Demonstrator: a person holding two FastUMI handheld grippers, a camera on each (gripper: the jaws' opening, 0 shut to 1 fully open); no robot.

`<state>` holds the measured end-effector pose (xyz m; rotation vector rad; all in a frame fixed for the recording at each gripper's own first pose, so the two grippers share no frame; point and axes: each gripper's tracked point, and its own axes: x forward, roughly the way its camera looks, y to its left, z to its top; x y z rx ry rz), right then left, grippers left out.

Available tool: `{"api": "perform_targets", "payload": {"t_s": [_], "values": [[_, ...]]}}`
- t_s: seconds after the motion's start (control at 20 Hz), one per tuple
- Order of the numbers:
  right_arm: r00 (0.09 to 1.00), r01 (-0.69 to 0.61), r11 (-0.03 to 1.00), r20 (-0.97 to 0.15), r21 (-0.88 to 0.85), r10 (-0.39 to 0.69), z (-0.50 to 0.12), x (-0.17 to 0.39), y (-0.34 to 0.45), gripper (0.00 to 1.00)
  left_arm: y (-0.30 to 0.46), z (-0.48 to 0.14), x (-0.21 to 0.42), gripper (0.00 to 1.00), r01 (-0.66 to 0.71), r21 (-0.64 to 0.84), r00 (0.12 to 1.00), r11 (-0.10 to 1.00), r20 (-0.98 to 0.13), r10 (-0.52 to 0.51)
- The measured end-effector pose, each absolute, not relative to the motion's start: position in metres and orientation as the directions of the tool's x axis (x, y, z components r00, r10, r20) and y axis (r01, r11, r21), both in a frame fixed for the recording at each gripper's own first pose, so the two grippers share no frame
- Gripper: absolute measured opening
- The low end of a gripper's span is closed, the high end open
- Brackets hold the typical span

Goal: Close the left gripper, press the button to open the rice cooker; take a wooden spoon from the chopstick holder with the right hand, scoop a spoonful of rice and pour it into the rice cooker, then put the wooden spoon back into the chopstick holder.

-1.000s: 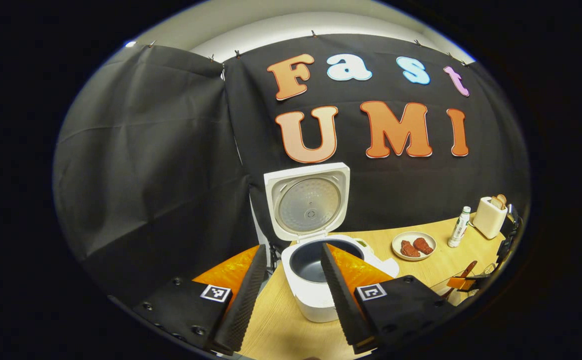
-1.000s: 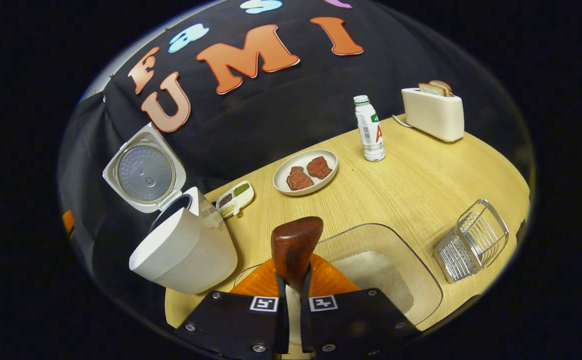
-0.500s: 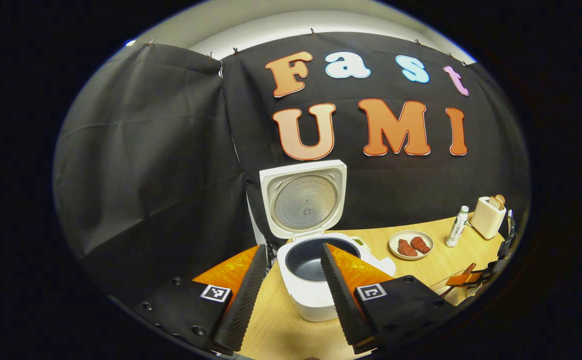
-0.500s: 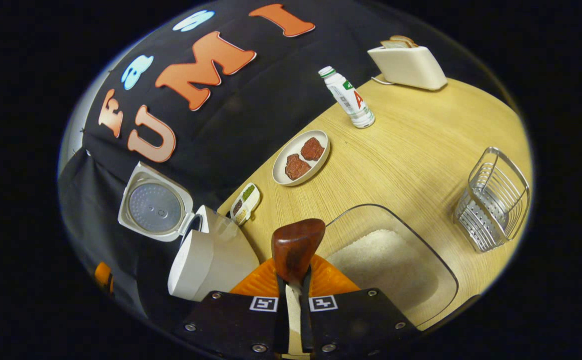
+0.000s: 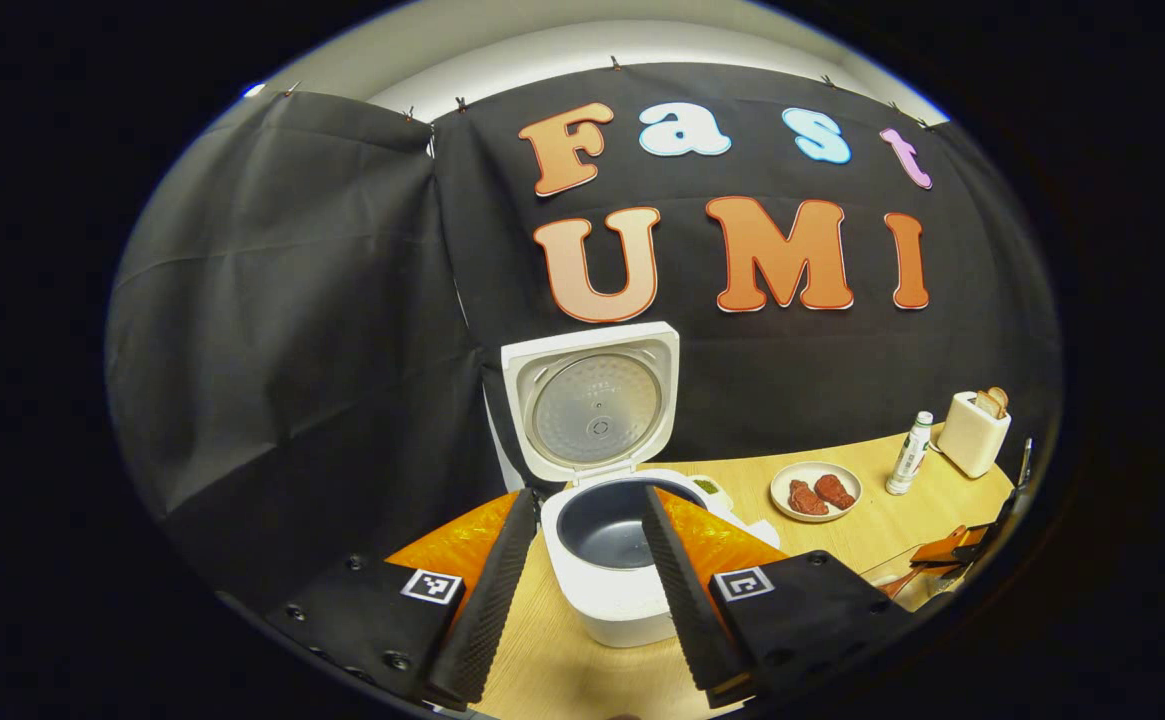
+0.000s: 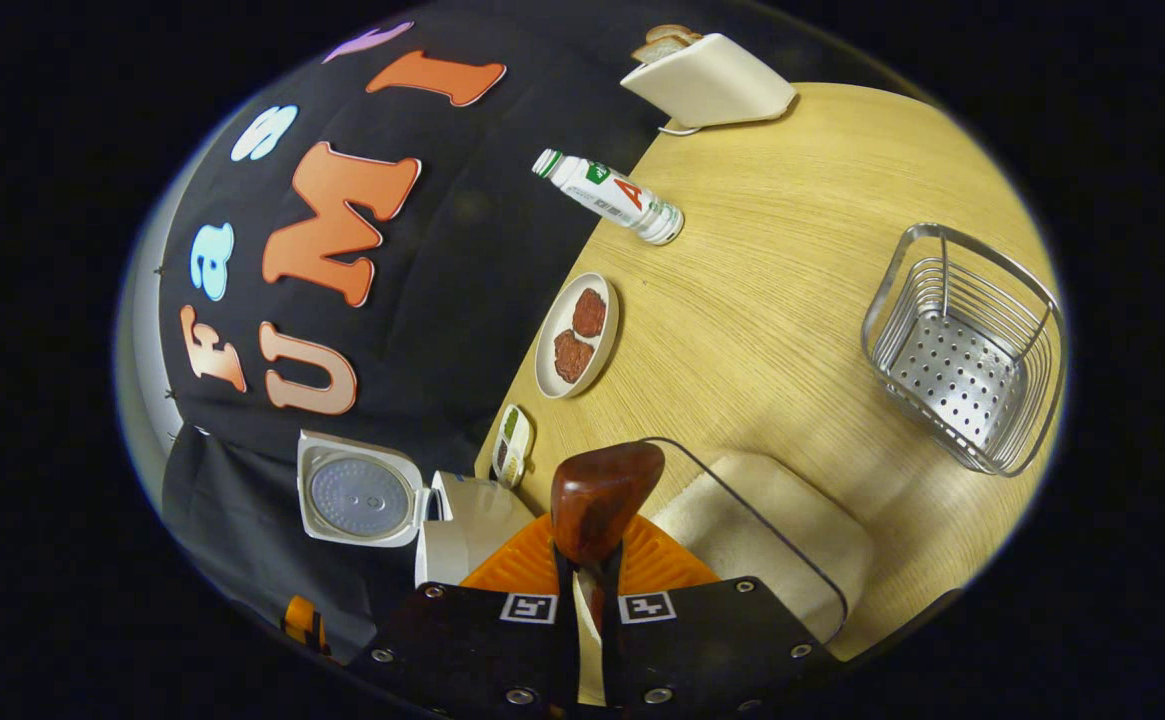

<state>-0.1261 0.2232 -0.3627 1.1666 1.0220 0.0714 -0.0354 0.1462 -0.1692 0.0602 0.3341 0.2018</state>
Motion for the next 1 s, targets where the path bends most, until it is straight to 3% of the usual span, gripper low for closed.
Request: {"api": "perform_targets", "payload": {"t_s": [0.05, 0.1, 0.3, 0.35, 0.5, 0.75, 0.8, 0.95, 1.0], "values": [[0.583, 0.446, 0.422, -0.614, 0.789, 0.532, -0.358, -0.123, 0.219, 0.08, 0.144, -0.169, -0.034, 0.73, -0.184, 0.093, 0.926, 0.979, -0.318, 0.204], [0.593, 0.454, 0.400, -0.605, 0.796, 0.531, -0.356, -0.119, 0.214, 0.08, 0.142, -0.169, -0.032, 0.77, -0.181, 0.092, 0.927, 0.979, -0.318, 0.201], [0.629, 0.489, 0.299, -0.569, 0.819, 0.530, -0.345, -0.109, 0.199, 0.08, 0.137, -0.170, -0.030, 0.73, -0.178, 0.082, 0.927, 0.981, -0.319, 0.195], [0.637, 0.497, 0.274, -0.560, 0.823, 0.529, -0.343, -0.107, 0.196, 0.08, 0.137, -0.171, -0.029, 0.77, -0.179, 0.082, 0.927, 0.980, -0.320, 0.196], [0.657, 0.513, 0.209, -0.538, 0.832, 0.528, -0.336, -0.102, 0.190, 0.08, 0.137, -0.171, -0.029, 0.73, -0.181, 0.074, 0.927, 0.981, -0.320, 0.195], [0.686, 0.520, 0.104, -0.487, 0.848, 0.541, -0.316, -0.092, 0.191, 0.08, 0.139, -0.172, -0.026, 0.73, -0.187, 0.065, 0.927, 0.980, -0.317, 0.198], [0.692, 0.519, 0.079, -0.472, 0.851, 0.546, -0.311, -0.088, 0.194, 0.08, 0.140, -0.173, -0.026, 0.77, -0.191, 0.065, 0.927, 0.980, -0.316, 0.201], [0.704, 0.506, 0.021, -0.426, 0.862, 0.568, -0.293, -0.077, 0.206, 0.08, 0.145, -0.173, -0.026, 0.73, -0.200, 0.055, 0.927, 0.978, -0.314, 0.207], [0.705, 0.500, 0.010, -0.413, 0.866, 0.576, -0.288, -0.072, 0.212, 0.08, 0.148, -0.173, -0.027, 0.77, -0.205, 0.053, 0.926, 0.977, -0.313, 0.211]]}}
